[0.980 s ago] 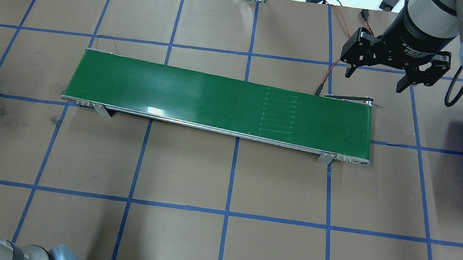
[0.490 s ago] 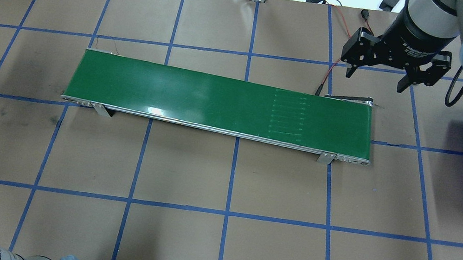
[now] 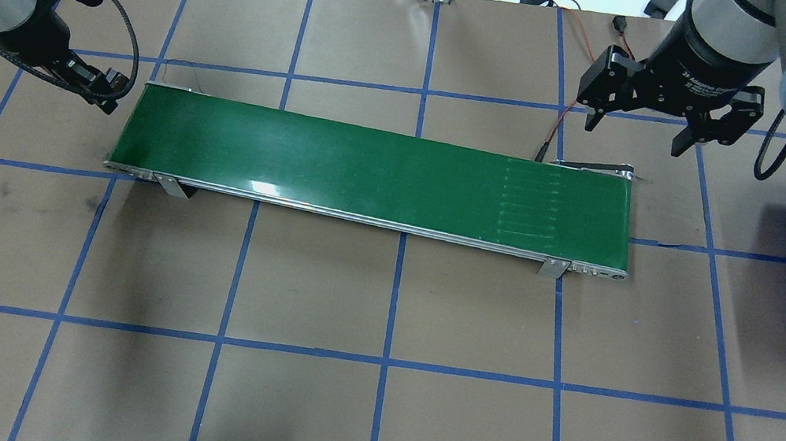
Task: Move capacitor from left to right
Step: 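Carry the capacitor with the left gripper over the conveyor's near end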
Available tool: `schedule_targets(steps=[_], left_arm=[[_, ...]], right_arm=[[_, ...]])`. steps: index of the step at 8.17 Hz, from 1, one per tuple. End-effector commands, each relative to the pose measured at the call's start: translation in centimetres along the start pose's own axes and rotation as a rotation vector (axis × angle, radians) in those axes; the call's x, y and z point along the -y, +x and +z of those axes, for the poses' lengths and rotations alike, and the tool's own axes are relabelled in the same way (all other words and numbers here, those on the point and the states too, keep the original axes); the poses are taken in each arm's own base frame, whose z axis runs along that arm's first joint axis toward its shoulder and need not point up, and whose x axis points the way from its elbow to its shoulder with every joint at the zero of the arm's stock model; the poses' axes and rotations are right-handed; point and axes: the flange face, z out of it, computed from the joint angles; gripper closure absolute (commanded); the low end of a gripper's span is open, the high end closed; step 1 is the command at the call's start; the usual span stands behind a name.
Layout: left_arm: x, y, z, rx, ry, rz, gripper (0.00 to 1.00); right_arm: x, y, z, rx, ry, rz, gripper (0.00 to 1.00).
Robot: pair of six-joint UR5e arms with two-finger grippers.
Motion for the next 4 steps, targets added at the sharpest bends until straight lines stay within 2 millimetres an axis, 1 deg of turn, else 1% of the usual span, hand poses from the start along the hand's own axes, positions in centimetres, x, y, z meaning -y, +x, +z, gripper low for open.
schedule_targets(steps=[1,2,3,4], left_arm=[[0.8,0.1,3.1,-0.056,-0.012,-0.12,1.0],[0.9,-0.1,3.8,-0.062,-0.021,-0.134,1.0],[1.0,-0.1,3.8,-0.064,-0.02,-0.179,1.0],[1.3,0.5,4.3,-0.07,-0.027,-0.214,1.0]], right_arm=[[0.0,0.0,0.0,0.0,0.001,0.003,0.0],[0.0,0.0,0.0,-0.001,0.001,0.001,0.0],[0.0,0.0,0.0,-0.003,0.001,0.001,0.0],[0.0,0.0,0.0,-0.004,0.002,0.0,0.0]])
